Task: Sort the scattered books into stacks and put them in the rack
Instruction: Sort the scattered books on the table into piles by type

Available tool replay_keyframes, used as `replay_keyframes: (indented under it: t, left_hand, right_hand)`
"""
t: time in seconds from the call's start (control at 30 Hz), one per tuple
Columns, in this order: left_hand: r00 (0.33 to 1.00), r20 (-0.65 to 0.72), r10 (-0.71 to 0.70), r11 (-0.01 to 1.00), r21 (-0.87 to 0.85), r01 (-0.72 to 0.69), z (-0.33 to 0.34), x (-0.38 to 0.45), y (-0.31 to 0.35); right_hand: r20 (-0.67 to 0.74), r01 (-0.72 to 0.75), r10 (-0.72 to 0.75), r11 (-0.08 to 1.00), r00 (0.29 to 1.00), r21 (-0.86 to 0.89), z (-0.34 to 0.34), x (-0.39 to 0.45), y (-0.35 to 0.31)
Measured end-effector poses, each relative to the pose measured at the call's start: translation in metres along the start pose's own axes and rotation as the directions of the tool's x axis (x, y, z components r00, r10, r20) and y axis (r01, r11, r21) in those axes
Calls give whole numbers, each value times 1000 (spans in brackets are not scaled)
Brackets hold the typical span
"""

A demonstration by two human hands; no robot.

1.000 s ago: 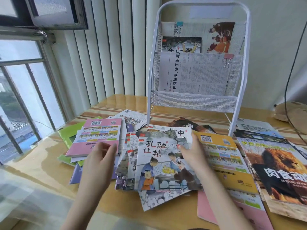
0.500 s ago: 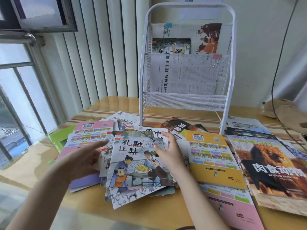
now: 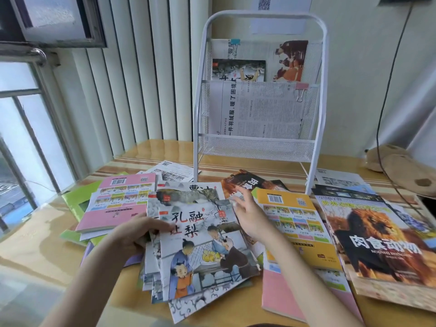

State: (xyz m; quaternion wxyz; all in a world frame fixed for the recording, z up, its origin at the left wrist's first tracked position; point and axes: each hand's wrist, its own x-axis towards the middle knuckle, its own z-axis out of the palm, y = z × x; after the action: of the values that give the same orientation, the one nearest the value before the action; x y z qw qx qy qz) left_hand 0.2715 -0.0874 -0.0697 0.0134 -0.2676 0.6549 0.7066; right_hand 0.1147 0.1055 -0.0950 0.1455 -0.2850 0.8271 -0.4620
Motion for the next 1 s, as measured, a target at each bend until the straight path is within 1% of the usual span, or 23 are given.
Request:
replay_keyframes:
  t: [0.03,0.1,0.17,0.23,0.3,0.37,0.43,0.5,0.6,0.67,0.73,0.77,0.8,0.83,0.87,0.93,0.97,1.0]
  left_hand:
    - [1000,-24,10,999,-42,-11,-2,1,-3]
    - [996,-46,73,991,-106,-77,-11,0,-7]
    - [989,-91,115,986,-109,-124,-23,-3,-11]
    - [983,-142,117,987,-90,-130,-31,-1,-13]
    - [978,-181,100,994,-26,-107,-34,2,-14]
    - [974,-204,96,995,25,-93,-34,7,-14]
    - [977,-191,92,996,29,-88,-32,8,-14]
    - [977,-188,97,995,26,-94,-31,9,-15]
    - [978,-182,105,994,25,-102,-31,8,-15]
    - [978,-183,99,995,13,-98,-30,7,-14]
    - [978,-187,96,995,-2,-98,-27,6,-14]
    - [976,-197,95,995,-7,-98,-25,4,-13]
    - [974,-205,100,995,-4,-103,-26,6,-14]
    - [972,-213,98,995,-7,-101,-24,4,-13]
    - [970,-221,104,994,-3,-108,-25,7,-14]
    - [967,-232,101,995,10,-102,-24,8,-15]
    - [968,-233,91,996,11,-91,-23,5,-13]
    - [968,-233,90,996,12,-89,-24,8,-15]
  right_hand:
    - [-18,-7,5,993,1000,-121,-8,0,2]
    - [-52,-42,24,924,998,-381,-22,1,9]
    - [-43,-83,71,834,997,-546,-34,6,13]
    - [8,-112,150,769,989,-630,-38,11,14]
    - [41,-115,194,722,980,-682,-39,16,9]
    - [28,-152,237,705,971,-693,-39,22,4]
    - [7,-202,291,682,957,-703,-40,31,2]
    - [0,-234,321,690,947,-685,-43,41,1]
    - [22,-264,351,743,936,-615,-50,51,0]
    - [14,-272,314,846,949,-459,-58,52,3]
    - [-12,-213,216,949,976,-231,-63,52,11]
    - [-52,-160,154,975,987,-154,-62,50,11]
    - [-119,-103,89,988,989,-114,-60,49,12]
    - [-214,-36,17,995,977,-88,-59,47,11]
    - [-325,20,-36,999,945,-50,-59,46,8]
    - [-509,114,-86,993,856,24,-66,42,-8]
    - [-548,161,-130,987,827,8,-69,37,-20]
    - [-543,226,-197,974,817,-13,-70,30,-32]
